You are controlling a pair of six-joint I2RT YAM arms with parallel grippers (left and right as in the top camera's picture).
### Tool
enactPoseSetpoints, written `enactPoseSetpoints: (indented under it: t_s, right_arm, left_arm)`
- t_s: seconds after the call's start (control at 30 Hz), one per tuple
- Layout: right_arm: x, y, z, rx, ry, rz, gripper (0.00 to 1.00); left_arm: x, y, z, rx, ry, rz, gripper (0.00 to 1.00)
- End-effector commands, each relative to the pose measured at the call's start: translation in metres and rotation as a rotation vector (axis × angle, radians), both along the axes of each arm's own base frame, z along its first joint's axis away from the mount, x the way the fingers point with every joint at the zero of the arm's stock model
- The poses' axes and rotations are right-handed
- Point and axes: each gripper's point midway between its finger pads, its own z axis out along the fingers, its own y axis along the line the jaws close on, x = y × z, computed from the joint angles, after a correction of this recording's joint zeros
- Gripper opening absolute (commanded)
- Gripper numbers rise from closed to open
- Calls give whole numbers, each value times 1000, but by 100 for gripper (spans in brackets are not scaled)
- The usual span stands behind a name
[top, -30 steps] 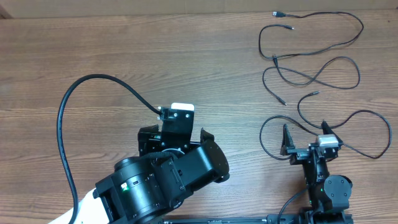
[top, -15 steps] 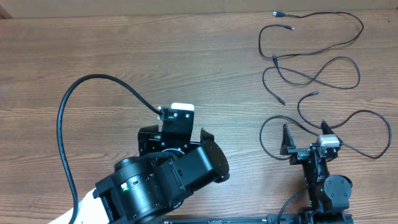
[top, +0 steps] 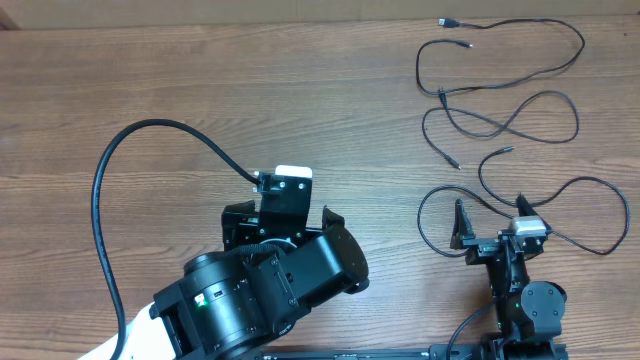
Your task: Untangle cables
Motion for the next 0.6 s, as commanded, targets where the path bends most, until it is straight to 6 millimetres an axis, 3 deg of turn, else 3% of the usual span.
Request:
enactPoseSetpoints:
  t_s: [0.0,0.57]
  right_arm:
    - [0,0,-1,6,-5,0,100]
    - [0,0,-1,6,-5,0,100]
  left_arm:
    - [3,1,0,4,-12,21,100]
    - [1,1,-2,5,0,16,100]
